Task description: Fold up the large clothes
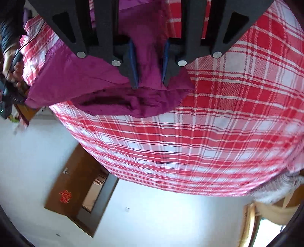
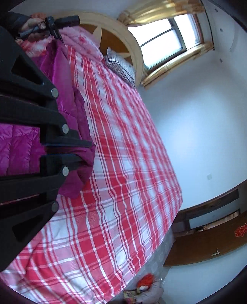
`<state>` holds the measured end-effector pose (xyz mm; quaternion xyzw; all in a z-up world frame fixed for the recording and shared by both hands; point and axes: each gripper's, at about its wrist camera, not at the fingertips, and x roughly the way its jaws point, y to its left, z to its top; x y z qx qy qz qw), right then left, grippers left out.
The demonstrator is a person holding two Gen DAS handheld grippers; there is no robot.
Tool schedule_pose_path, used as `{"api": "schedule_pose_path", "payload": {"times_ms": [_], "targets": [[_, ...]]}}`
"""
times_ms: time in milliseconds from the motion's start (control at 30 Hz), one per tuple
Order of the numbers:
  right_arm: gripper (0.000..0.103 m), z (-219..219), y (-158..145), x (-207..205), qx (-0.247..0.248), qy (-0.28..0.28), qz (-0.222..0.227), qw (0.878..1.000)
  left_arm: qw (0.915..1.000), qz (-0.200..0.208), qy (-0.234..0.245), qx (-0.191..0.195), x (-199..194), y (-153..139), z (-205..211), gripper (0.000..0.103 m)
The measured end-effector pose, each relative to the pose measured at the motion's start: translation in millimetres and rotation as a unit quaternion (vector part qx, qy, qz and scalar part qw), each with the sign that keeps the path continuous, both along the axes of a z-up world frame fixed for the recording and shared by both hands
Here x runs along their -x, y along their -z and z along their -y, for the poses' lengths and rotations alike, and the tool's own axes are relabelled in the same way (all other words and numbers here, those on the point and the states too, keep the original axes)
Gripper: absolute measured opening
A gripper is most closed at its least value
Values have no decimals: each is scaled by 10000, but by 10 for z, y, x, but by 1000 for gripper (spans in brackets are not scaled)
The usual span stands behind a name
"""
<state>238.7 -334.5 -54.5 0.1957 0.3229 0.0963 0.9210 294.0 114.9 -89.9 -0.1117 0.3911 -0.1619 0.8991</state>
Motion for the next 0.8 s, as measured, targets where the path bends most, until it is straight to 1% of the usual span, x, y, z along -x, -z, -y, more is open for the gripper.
{"api": "schedule_pose_path", "payload": {"times_ms": [33,67,100,133,167,200,267,300,333,367,433,467,500,533,567,600,633,667,700,767,800], "targets": [[7,-20,97,-126,28,-6,-137,9999,9997,64,-201,-137,-28,2,-58,33],[7,-26,171,-211,78,3,-221,9997,9983,172,-445,-331,-43,-4,-114,54],[7,-29,247,-300,121,29,-305,9995,9959,307,-693,-493,-42,-21,-190,64],[7,-17,337,-388,123,48,-413,9991,9919,489,-997,-622,-9,-57,-275,73],[7,-5,396,-457,115,67,-502,9986,9887,627,-1182,-674,7,-83,-310,73],[7,-3,469,-530,128,55,-606,9981,9873,749,-1227,-684,30,-122,-288,73],[9,-14,622,-672,179,102,-727,9971,9875,901,-1068,-735,40,-174,-99,73],[9,-21,686,-742,180,109,-793,9966,9872,1051,-921,-763,44,-190,55,73],[10,-43,753,-814,228,107,-842,9961,9868,1218,-669,-835,34,-176,290,75],[10,-52,788,-851,245,151,-836,9961,9862,1278,-411,-967,1,-136,516,79],[11,-88,855,-922,286,191,-927,9951,9837,1290,59,-1251,-1,-21,913,80],[16,-99,874,-939,307,214,-963,9946,9820,1227,226,-1420,-33,95,1109,80],[20,-105,891,-945,337,261,-985,9942,9791,1109,248,-1687,-101,238,1270,81],[36,-92,899,-944,342,337,-1016,9937,9760,1004,204,-1920,-174,340,1359,81],[66,-66,892,-931,316,466,-1058,9928,9730,845,111,-2145,-269,491,1426,81],[82,-43,867,-903,338,638,-1091,9914,9733,631,2,-2206,-348,629,1441,81],[91,-29,817,-854,371,813,-1032,9906,9769,434,-53,-2092,-395,728,1411,80],[89,-51,737,-796,435,859,-875,9915,9812,310,-82,-1904,-412,787,1369,80],[87,-107,650,-747,599,830,-764,9918,9832,286,-116,-1800,-400,802,1343,80],[75,-348,479,-665,1094,590,-542,9908,9835,387,-235,-1754,-341,713,1322,80],[70,-494,431,-651,1260,388,-449,9903,9847,500,-317,-1637,-336,620,1295,81]]}}
